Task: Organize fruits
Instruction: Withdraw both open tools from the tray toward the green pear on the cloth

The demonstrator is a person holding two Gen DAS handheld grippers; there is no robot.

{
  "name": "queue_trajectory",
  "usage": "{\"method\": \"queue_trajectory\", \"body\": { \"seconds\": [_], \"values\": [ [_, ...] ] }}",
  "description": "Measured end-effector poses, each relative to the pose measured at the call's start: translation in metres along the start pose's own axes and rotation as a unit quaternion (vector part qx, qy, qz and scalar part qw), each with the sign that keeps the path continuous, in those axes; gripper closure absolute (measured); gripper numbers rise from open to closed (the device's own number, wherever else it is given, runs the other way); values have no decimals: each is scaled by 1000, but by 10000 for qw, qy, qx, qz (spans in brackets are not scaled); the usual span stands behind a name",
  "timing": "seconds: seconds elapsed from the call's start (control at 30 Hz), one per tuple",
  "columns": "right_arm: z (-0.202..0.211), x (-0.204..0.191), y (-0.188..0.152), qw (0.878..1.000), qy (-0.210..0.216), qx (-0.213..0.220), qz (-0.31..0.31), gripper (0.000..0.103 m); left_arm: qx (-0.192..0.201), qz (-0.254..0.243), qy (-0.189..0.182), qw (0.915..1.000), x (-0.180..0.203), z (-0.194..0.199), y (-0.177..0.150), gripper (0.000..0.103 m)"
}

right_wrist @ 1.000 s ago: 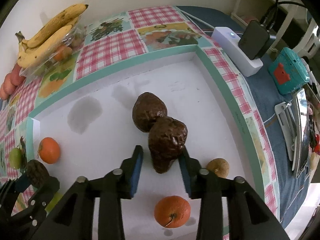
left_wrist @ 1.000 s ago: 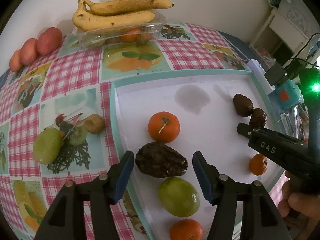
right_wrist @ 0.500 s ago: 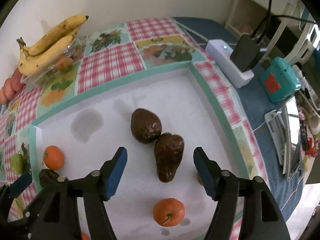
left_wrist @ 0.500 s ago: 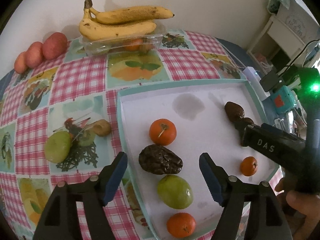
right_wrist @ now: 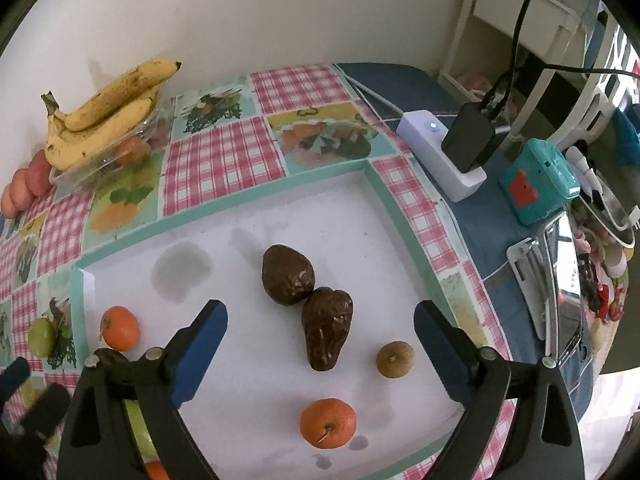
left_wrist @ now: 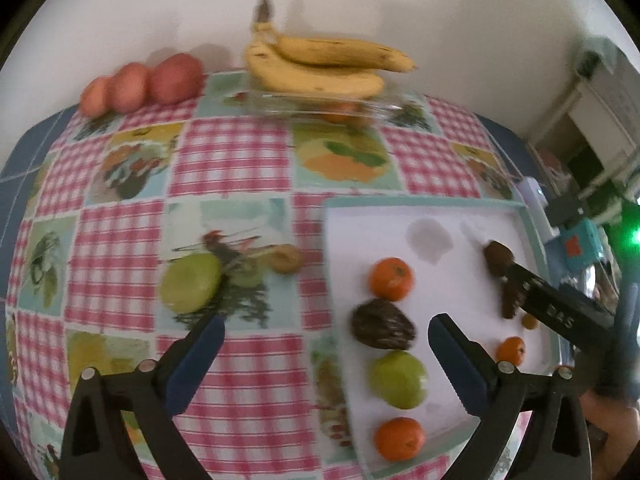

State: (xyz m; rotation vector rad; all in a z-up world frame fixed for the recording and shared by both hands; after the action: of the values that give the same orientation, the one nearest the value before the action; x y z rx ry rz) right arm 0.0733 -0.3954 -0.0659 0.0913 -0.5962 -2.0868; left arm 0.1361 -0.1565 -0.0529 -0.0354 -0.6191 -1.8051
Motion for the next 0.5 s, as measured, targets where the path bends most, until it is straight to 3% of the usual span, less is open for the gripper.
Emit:
{"method": "queue_trajectory", "body": {
  "seconds": [0.23,0.5],
  "values": [
    [4,-14,-3,9998,115,75,114,8,223,660,562,9960,-73,17,11,0],
    [23,-60,-8,9964,464,300,640,8,536,1668,891,9805,-158,46,9,0]
  ]
}}
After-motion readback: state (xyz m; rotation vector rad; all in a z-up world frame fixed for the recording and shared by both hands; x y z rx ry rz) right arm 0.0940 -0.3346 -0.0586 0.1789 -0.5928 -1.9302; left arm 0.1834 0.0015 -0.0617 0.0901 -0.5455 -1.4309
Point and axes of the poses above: each gripper's, at about its wrist camera, not at the fingertips, and z roughly against the way its jaws point, x to its right, y to its top, the point moved 2 cm from there along -z, roughly the way its jaws point, and after that the axes turned 7 degrees about -y, right-handed, at the moved point
